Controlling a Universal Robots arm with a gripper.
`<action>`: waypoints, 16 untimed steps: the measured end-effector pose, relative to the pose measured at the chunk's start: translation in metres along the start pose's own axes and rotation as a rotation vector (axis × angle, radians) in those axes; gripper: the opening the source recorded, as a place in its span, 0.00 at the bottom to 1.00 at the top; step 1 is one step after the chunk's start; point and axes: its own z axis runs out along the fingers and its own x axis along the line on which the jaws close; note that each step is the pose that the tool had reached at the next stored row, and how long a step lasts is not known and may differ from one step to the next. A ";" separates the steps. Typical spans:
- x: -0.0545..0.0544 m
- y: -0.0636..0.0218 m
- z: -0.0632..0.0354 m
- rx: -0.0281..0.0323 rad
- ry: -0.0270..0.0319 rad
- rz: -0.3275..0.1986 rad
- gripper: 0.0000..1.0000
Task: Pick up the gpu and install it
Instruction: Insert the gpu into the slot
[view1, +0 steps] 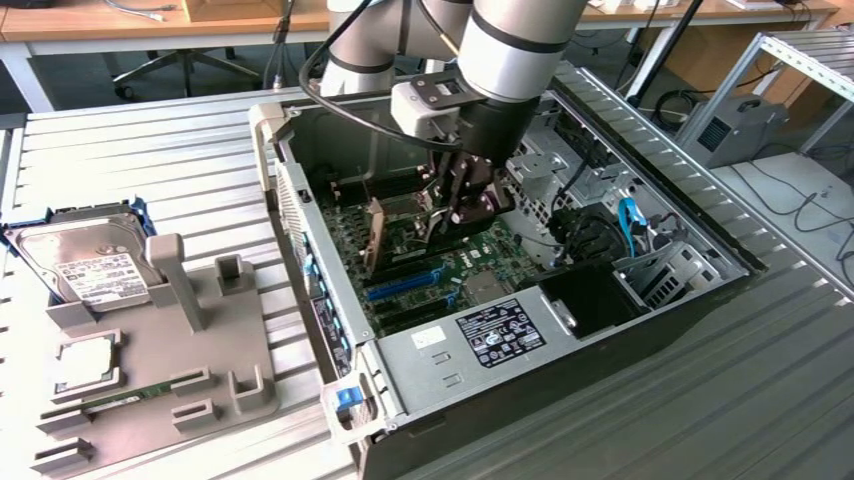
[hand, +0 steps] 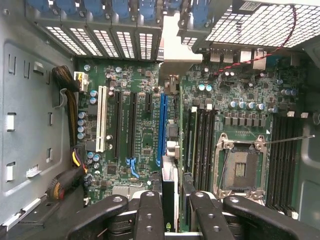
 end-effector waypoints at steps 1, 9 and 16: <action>0.000 0.0001 0.0001 0.0000 0.0000 0.000 0.26; 0.000 0.0029 0.0007 0.0001 -0.0001 0.000 0.26; 0.000 0.0073 0.0013 0.0001 -0.0001 0.000 0.26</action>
